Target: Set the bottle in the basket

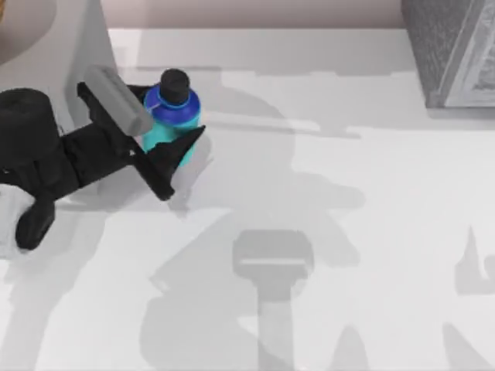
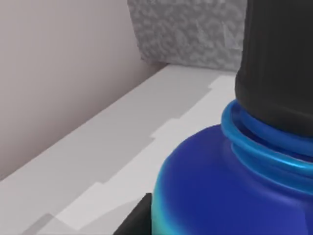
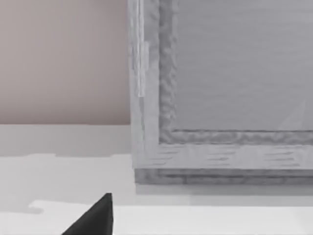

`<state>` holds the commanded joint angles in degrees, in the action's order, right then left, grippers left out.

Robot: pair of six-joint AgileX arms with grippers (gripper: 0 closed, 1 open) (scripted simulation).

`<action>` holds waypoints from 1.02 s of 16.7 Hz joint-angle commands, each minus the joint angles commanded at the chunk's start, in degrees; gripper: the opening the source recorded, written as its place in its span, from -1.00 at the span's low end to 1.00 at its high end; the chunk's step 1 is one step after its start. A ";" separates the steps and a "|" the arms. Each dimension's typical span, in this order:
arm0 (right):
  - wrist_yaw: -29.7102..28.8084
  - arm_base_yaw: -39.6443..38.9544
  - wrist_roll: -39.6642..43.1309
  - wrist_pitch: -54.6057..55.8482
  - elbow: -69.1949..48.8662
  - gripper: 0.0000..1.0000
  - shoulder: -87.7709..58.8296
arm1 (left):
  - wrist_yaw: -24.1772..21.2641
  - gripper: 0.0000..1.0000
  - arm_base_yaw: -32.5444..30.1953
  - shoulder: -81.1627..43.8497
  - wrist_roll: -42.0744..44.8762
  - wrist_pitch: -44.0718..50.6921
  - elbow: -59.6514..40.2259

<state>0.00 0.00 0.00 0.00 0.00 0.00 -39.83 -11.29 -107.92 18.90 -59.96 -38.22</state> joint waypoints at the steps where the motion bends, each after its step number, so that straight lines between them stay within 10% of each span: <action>1: 0.00 0.00 0.00 0.00 0.00 1.00 0.00 | -2.86 -1.00 2.80 3.89 2.62 5.42 0.04; 17: 0.00 0.00 0.00 0.00 0.00 1.00 0.00 | -40.27 -1.00 46.85 62.66 31.86 98.75 3.94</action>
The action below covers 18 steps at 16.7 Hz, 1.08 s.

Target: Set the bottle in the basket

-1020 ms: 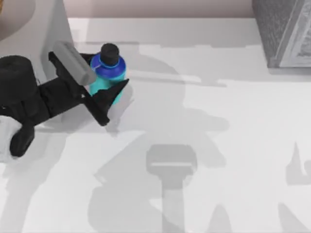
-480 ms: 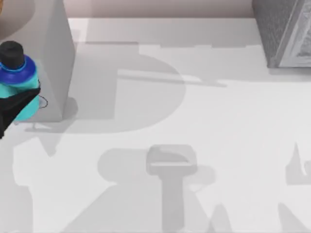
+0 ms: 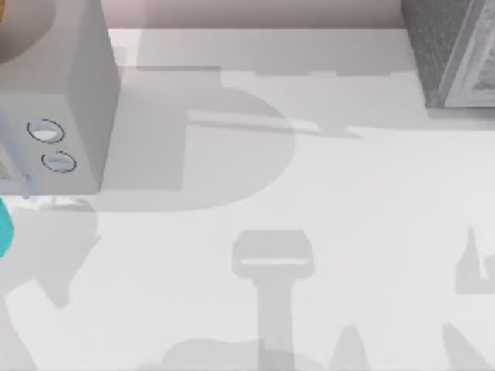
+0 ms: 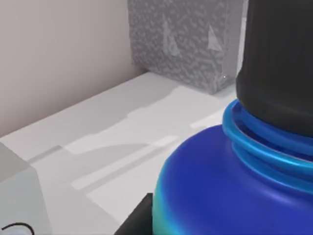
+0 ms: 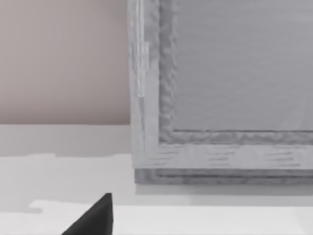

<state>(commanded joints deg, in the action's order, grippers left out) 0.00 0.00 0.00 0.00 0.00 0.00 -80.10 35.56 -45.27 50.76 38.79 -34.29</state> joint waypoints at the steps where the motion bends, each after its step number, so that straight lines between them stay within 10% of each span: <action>1: 0.00 0.00 0.00 0.00 0.00 1.00 0.00 | -1.10 -1.00 1.50 1.85 0.60 2.68 0.20; 12: 0.00 0.00 0.00 0.00 0.00 1.00 0.00 | -3.33 -1.00 3.94 3.15 1.22 7.40 -1.44; 18: 0.00 0.00 0.00 0.00 0.00 1.00 0.00 | -5.19 -1.00 3.92 -13.76 -3.14 8.96 -21.49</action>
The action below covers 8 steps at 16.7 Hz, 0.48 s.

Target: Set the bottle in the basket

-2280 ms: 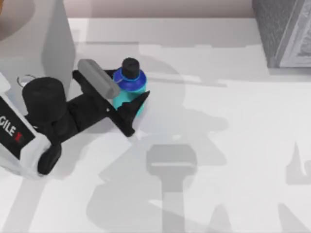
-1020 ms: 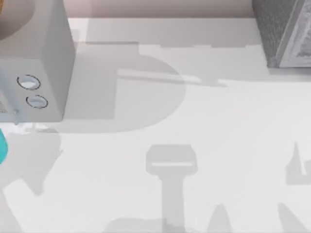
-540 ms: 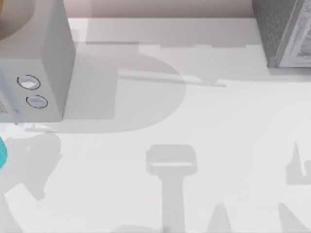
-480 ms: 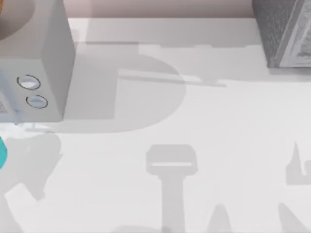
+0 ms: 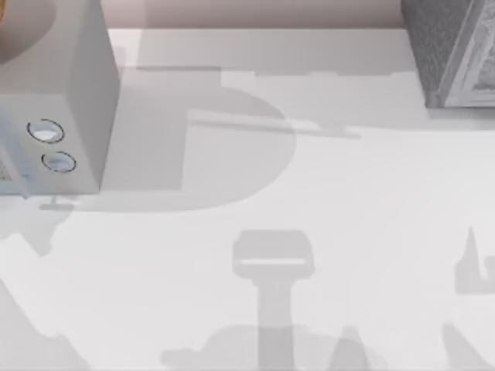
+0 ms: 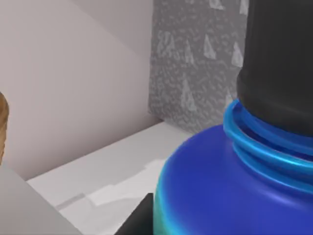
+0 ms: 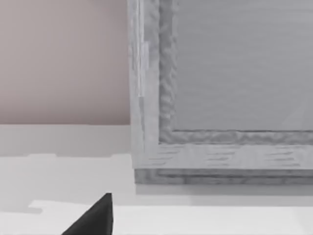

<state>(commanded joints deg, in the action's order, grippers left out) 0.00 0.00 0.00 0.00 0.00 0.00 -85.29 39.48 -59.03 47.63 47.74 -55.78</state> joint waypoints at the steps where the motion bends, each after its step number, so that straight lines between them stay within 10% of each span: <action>1: 0.00 0.00 0.00 0.00 0.00 1.00 0.00 | -0.21 -1.00 -0.03 -3.95 -1.12 0.27 -5.39; 8: 0.00 0.00 0.00 0.00 0.00 1.00 0.00 | 0.00 -1.00 -1.33 -33.52 -10.76 1.14 -49.17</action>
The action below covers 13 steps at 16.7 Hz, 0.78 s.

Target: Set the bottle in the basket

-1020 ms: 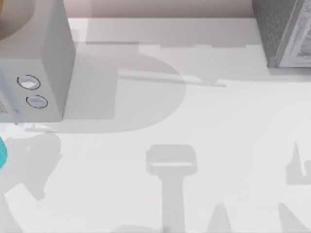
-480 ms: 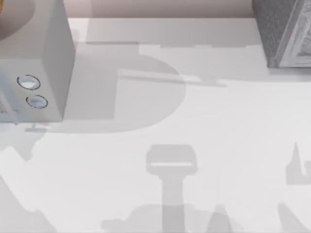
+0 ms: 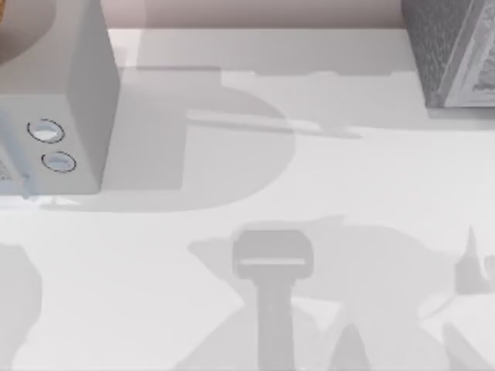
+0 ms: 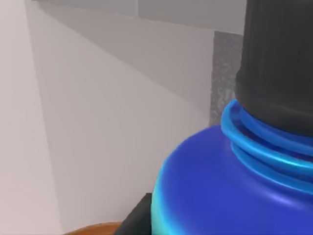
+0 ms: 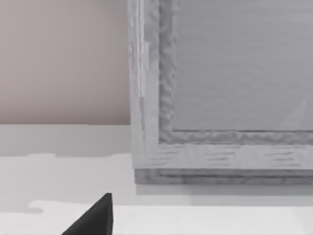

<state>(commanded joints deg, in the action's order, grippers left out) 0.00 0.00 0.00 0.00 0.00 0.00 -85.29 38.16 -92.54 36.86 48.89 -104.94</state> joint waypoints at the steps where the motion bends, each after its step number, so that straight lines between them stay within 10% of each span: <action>1: 0.00 0.00 0.00 0.00 0.00 1.00 0.00 | 0.27 -1.00 -0.33 -3.94 -1.47 -0.04 -5.84; 7: 0.00 0.00 0.00 0.00 0.00 1.00 0.00 | 2.39 -1.00 -2.32 -21.99 -8.86 -0.78 -30.48; 13: 0.00 0.00 0.00 0.00 0.00 1.00 0.00 | 3.13 -1.00 -2.87 -25.85 -10.63 -1.12 -35.10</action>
<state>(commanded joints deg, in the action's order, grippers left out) 0.00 0.00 0.00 0.00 0.00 0.00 -82.16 35.29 -118.40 26.23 47.77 -140.05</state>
